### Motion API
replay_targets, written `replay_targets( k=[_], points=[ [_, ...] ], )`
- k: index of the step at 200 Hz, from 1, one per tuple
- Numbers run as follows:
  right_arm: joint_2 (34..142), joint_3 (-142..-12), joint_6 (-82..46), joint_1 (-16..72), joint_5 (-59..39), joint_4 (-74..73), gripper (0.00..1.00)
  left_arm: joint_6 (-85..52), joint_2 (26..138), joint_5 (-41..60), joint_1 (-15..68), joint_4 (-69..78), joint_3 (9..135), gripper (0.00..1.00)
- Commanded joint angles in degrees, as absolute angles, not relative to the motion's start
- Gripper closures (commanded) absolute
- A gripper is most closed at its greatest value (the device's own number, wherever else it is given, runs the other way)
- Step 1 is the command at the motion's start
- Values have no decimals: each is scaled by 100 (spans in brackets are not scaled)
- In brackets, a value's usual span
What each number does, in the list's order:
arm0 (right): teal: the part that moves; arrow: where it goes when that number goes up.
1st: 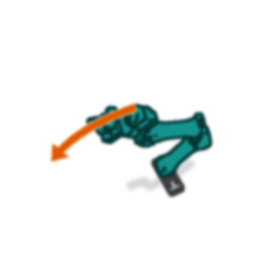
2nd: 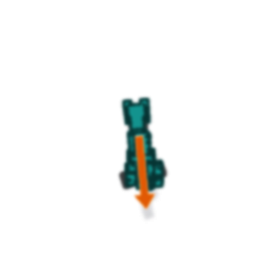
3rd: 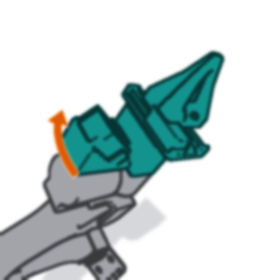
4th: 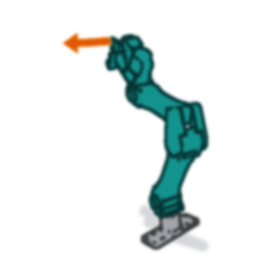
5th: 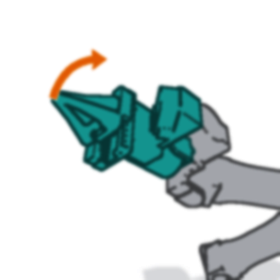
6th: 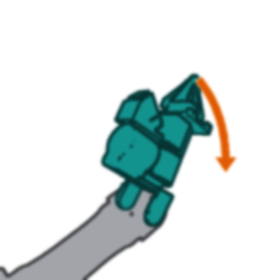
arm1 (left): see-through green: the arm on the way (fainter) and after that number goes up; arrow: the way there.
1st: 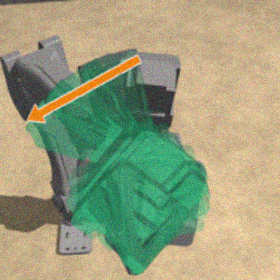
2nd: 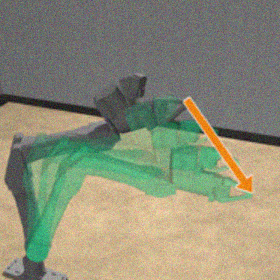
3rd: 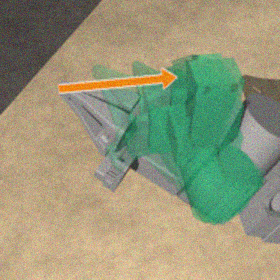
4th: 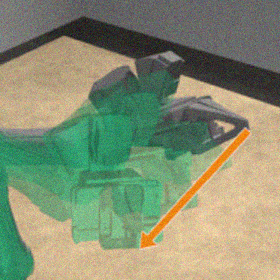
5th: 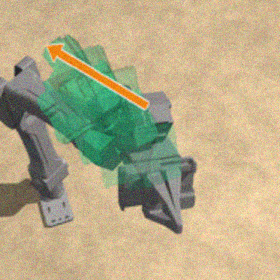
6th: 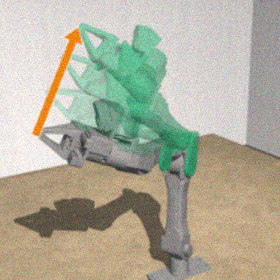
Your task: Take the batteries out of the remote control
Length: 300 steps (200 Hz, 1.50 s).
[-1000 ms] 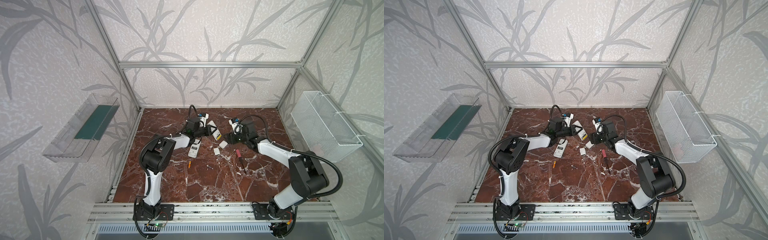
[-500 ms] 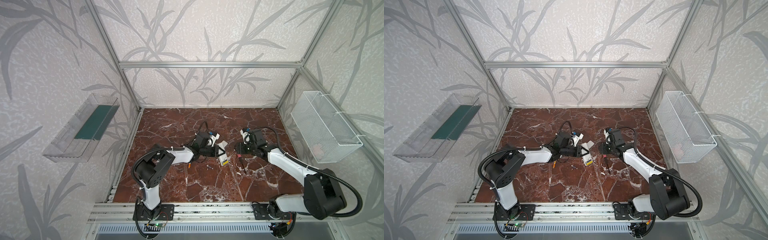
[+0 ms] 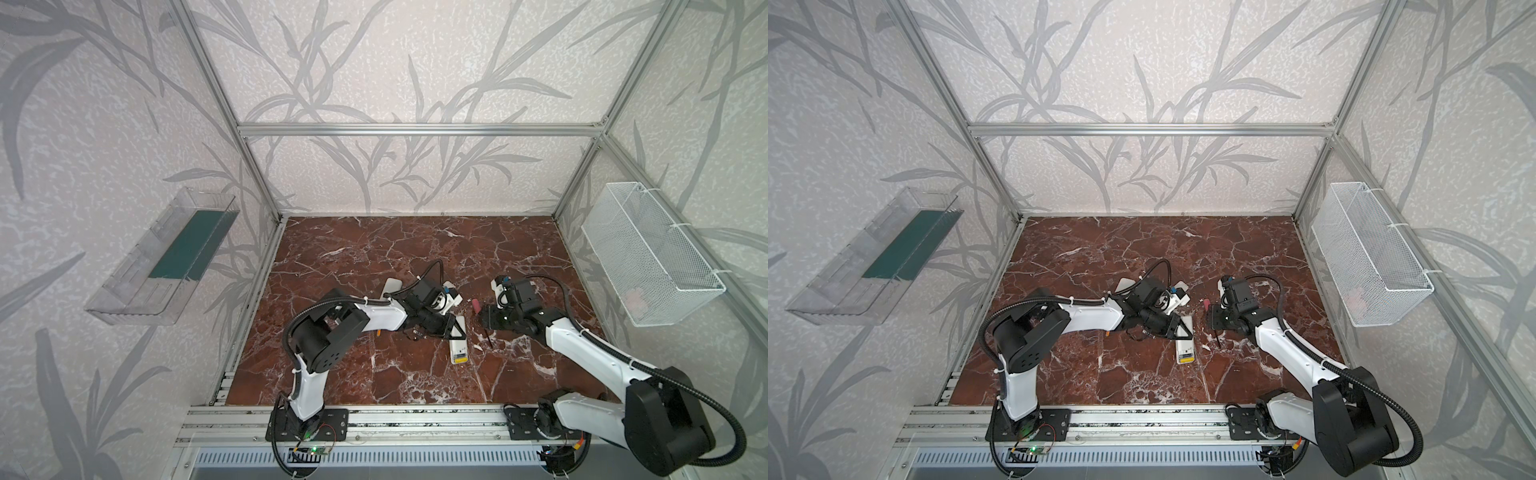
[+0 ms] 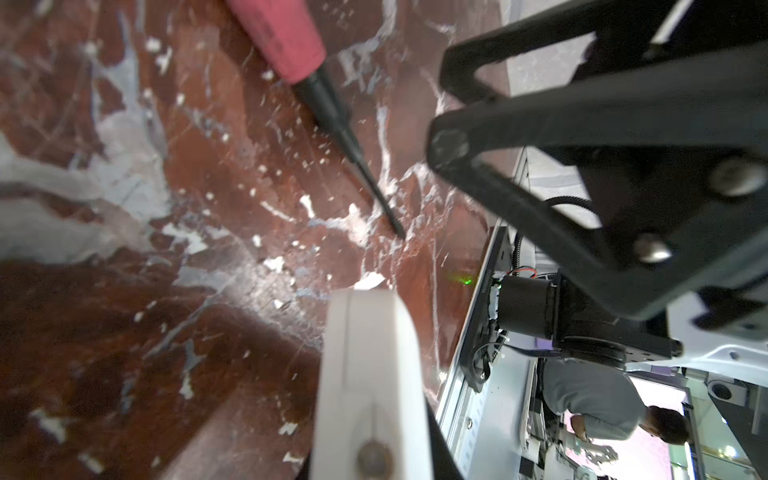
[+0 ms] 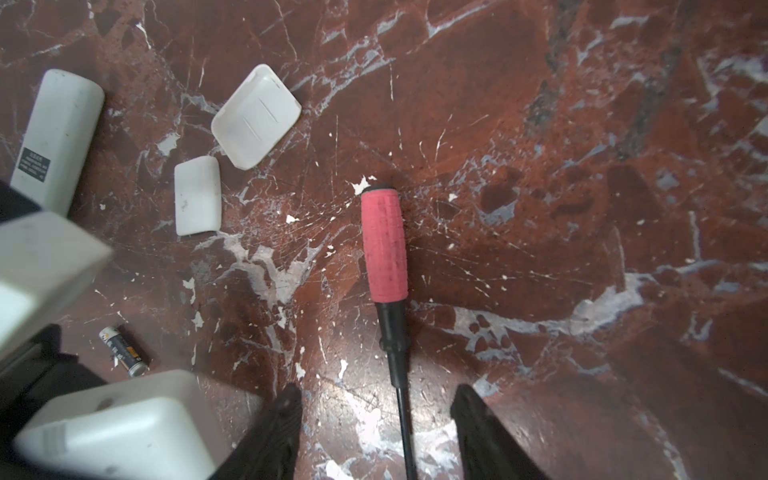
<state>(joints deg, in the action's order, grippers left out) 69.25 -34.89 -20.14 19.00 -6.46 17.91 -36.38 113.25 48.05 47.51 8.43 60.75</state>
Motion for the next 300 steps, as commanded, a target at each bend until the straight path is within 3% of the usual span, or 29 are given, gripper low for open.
replay_targets(
  k=[1,87,112,132,153,181,260,300],
  points=[
    [7076,-3525,-2087,1863,-598,1864,41,-3661,11675,4974,4737,659,6406,94],
    [8511,-4145,-1874,1846,-791,1571,45,-3280,11843,4237,4610,-63,6943,66],
    [8941,-4349,-1791,1846,-715,1579,46,-3307,11863,4240,4555,-6,6961,72],
    [9079,-4502,-1694,1846,-647,1754,63,-3385,11897,4310,4521,142,6978,82],
    [8801,-4438,-1697,1845,-487,1830,77,-3468,11932,4354,4520,265,7091,85],
    [8201,-4367,-1705,1729,-149,2028,85,-3628,12188,4437,4522,284,7506,85],
    [6681,-4115,-1688,952,-114,2101,87,-3738,13637,4205,4509,-461,9724,84],
    [6291,-4015,-1688,888,-175,2081,88,-3301,14204,3623,4474,-1435,10760,71]
  ],
)
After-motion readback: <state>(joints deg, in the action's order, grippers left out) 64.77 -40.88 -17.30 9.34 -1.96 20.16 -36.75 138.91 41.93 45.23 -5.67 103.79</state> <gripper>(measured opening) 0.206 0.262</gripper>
